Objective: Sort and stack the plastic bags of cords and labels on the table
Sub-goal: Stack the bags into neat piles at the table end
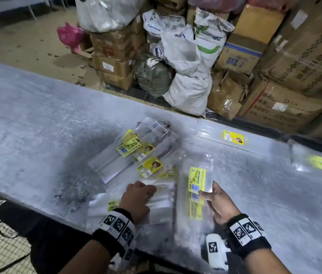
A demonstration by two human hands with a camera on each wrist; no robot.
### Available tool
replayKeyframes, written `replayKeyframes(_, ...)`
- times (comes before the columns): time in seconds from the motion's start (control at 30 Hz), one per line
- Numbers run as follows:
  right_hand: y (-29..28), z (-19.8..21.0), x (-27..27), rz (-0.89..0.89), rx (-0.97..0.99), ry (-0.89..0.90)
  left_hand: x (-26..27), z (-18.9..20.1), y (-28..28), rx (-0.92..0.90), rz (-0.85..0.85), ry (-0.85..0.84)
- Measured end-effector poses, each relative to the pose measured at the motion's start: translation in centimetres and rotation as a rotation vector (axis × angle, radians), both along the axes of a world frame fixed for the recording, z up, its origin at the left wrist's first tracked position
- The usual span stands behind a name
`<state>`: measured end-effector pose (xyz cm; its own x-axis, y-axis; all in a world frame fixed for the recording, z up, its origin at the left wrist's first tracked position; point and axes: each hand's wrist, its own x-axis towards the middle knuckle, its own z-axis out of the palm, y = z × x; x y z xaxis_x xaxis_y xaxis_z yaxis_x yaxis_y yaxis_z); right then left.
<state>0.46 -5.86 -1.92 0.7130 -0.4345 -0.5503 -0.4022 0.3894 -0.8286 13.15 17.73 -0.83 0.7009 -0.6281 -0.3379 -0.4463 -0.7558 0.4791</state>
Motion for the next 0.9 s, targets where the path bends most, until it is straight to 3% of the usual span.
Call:
replayKeyframes(0.2, 0.9, -0.5, -1.5, -0.108, 0.013, 0.047, -0.7, -0.7, -0.1, 0.050, -0.066, -0.044)
replayKeyframes(0.5, 2.2, 0.1, -2.6, -0.272, 0.098, -0.070, -1.2, -1.0, -1.9, 0.051, -0.072, -0.102)
replayKeyframes(0.9, 1.5, -1.3, -2.7, -0.329, 0.100, -0.087, 3.7, 0.5, -3.9, -0.010, -0.044, 0.085)
